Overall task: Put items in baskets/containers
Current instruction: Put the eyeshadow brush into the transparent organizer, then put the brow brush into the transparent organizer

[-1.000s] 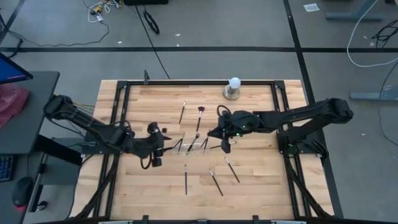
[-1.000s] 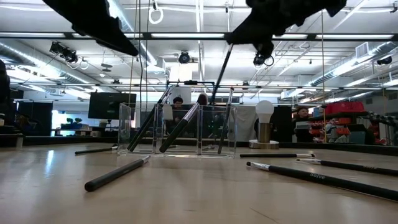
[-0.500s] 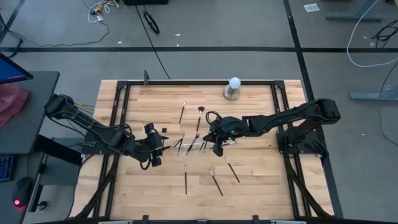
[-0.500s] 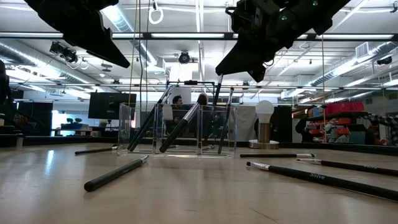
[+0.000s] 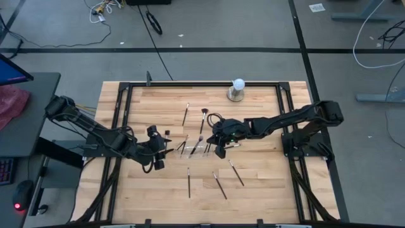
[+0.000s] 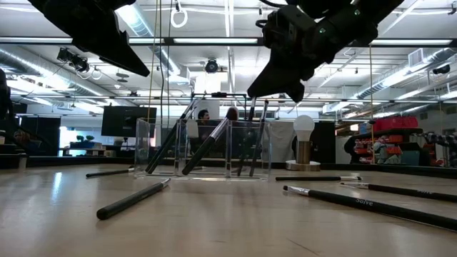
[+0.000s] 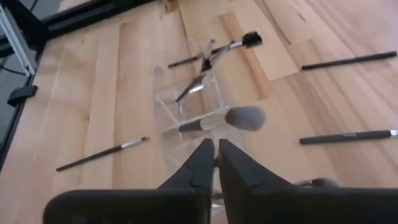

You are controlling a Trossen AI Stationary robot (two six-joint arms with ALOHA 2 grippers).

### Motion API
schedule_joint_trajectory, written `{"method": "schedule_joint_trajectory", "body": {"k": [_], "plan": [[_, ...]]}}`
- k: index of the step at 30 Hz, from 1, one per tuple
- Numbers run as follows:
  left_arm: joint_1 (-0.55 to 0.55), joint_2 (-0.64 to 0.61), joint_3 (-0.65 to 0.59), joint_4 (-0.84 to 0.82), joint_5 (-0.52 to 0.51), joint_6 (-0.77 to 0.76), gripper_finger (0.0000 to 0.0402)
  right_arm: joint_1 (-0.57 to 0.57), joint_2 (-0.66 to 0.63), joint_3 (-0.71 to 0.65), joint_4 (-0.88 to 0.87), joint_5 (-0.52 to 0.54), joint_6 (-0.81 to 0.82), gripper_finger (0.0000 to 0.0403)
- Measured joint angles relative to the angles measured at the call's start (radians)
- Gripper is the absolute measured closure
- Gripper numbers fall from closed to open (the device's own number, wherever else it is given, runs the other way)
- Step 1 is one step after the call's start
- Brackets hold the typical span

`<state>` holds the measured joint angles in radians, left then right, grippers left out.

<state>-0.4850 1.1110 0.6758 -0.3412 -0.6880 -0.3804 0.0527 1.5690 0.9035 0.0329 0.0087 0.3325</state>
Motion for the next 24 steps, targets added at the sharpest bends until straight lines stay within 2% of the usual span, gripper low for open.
{"method": "schedule_joint_trajectory", "body": {"k": [7, 16, 21, 24], "plan": [[0.0, 0.0, 0.0, 0.001, 0.0, 0.001, 0.0225, -0.003, 0.012, 0.0, 0.008, 0.001, -0.008, 0.0352], [0.0, 0.001, 0.0, 0.009, 0.0, -0.013, 0.0225, -0.025, -0.045, 0.0, 0.011, 0.001, -0.037, 0.0252], [0.0, 0.001, 0.0, -0.011, 0.0, -0.11, 0.0225, -0.019, -0.143, 0.0, 0.013, 0.037, -0.069, 0.0225], [0.0, 0.001, 0.0, -0.117, 0.0, -0.233, 0.0225, 0.004, -0.195, 0.0, 0.008, 0.1, -0.105, 0.0223]]}}
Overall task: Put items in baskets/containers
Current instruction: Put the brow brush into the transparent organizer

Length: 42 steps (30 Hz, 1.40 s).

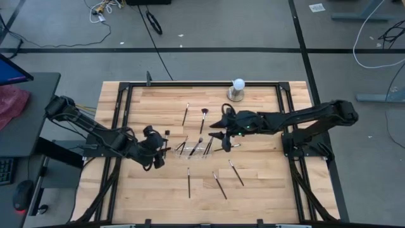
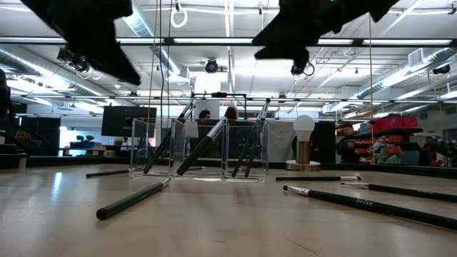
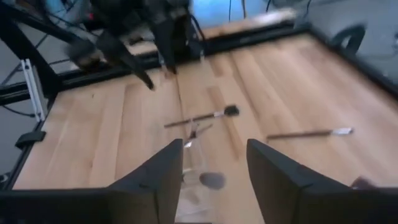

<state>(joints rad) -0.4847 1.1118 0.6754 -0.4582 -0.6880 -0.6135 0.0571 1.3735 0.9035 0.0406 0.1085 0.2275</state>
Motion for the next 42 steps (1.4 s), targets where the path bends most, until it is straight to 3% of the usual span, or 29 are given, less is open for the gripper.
{"method": "schedule_joint_trajectory", "body": {"k": [7, 11, 15, 22, 27, 32, 42], "plan": [[-0.017, 0.001, -0.017, -0.377, -0.007, -0.462, 0.0225, 0.085, -0.016, 0.0, -0.075, 0.096, -0.014, 0.023], [-0.065, 0.001, -0.098, -0.323, -0.015, -0.611, 0.0225, 0.147, 0.009, -0.001, -0.18, 0.205, 0.072, 0.024], [-0.11, 0.001, -0.229, -0.105, -0.016, -0.736, 0.0225, 0.219, 0.027, -0.001, -0.308, 0.339, 0.194, 0.025], [-0.13, 0.001, -0.457, 0.441, -0.063, -0.709, 0.0225, 0.314, 0.027, -0.098, -0.333, 0.521, 0.343, 0.0261], [-0.121, 0.002, -0.485, 0.462, -0.157, -0.675, 0.0225, 0.321, 0.026, -0.21, -0.204, 0.538, 0.402, 0.0266], [-0.092, 0.018, -0.485, 0.495, -0.177, -0.575, 0.0225, 0.318, 0.026, -0.303, -0.018, 0.538, 0.397, 0.0266], [-0.054, 0.245, -0.451, 0.579, -0.155, -0.568, 0.0225, 0.318, 0.026, -0.358, 0.154, 0.533, 0.326, 0.0266]]}}
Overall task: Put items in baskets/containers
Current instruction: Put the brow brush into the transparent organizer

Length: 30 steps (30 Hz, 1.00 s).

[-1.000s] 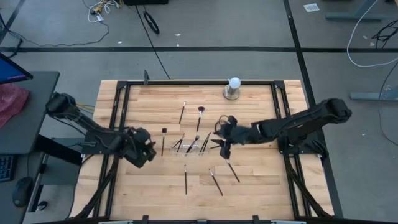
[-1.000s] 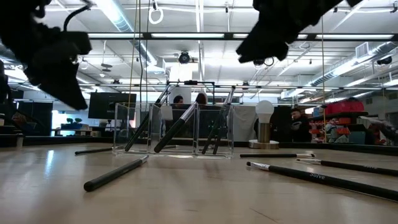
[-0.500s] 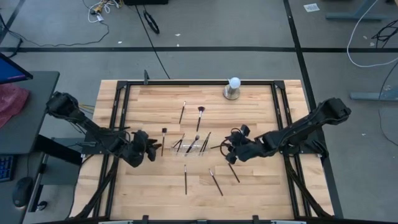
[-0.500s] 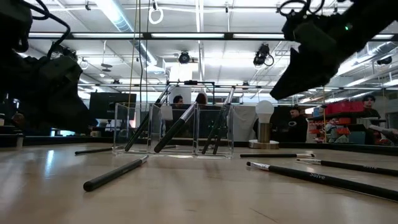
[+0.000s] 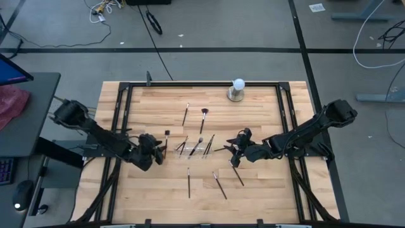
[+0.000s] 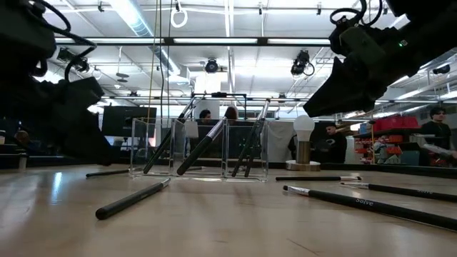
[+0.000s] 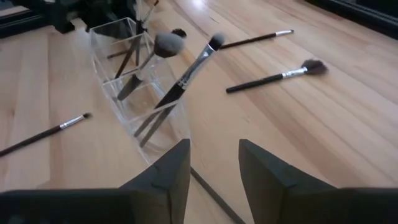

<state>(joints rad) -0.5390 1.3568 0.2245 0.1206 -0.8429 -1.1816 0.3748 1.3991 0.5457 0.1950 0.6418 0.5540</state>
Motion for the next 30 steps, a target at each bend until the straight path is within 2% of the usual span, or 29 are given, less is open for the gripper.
{"method": "schedule_joint_trajectory", "body": {"k": [8, 14, 21, 28, 30], "plan": [[0.049, 0.209, 0.11, -0.004, -0.024, 0.051, 0.0225, 0.0, 0.0, 0.0, 0.017, -0.003, -0.017, 0.0266], [0.065, 0.256, 0.109, -0.05, -0.026, 0.037, 0.0238, 0.0, 0.0, 0.0, 0.023, -0.003, -0.025, 0.0266], [0.064, 0.25, 0.057, -0.04, -0.03, 0.016, 0.0298, 0.0, 0.0, 0.0, 0.033, -0.003, -0.039, 0.0266], [0.065, 0.249, 0.052, -0.081, -0.032, 0.017, 0.0378, 0.0, 0.0, 0.0, 0.038, -0.003, -0.049, 0.0266], [0.065, 0.249, 0.052, -0.095, -0.032, 0.016, 0.039, 0.0, 0.0, 0.0, 0.038, -0.003, -0.05, 0.0266]]}}
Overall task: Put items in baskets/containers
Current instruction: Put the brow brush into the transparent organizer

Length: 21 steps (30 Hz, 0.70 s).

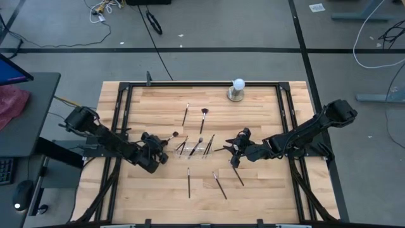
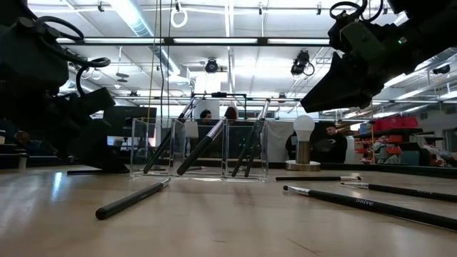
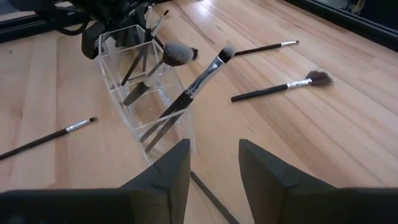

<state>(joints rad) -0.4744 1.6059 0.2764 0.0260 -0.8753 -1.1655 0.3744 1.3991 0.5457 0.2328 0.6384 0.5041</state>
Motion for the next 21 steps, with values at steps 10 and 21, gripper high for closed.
{"method": "schedule_joint_trajectory", "body": {"k": [10, 21], "plan": [[-0.024, -0.055, -0.001, -0.033, 0.045, 0.009, 0.0391, 0.004, 0.0, 0.0, 0.011, -0.037, -0.015, 0.0266], [-0.039, -0.302, -0.018, -0.245, 0.087, 0.035, 0.0394, 0.004, 0.0, 0.0, 0.02, -0.037, -0.016, 0.0266]]}}
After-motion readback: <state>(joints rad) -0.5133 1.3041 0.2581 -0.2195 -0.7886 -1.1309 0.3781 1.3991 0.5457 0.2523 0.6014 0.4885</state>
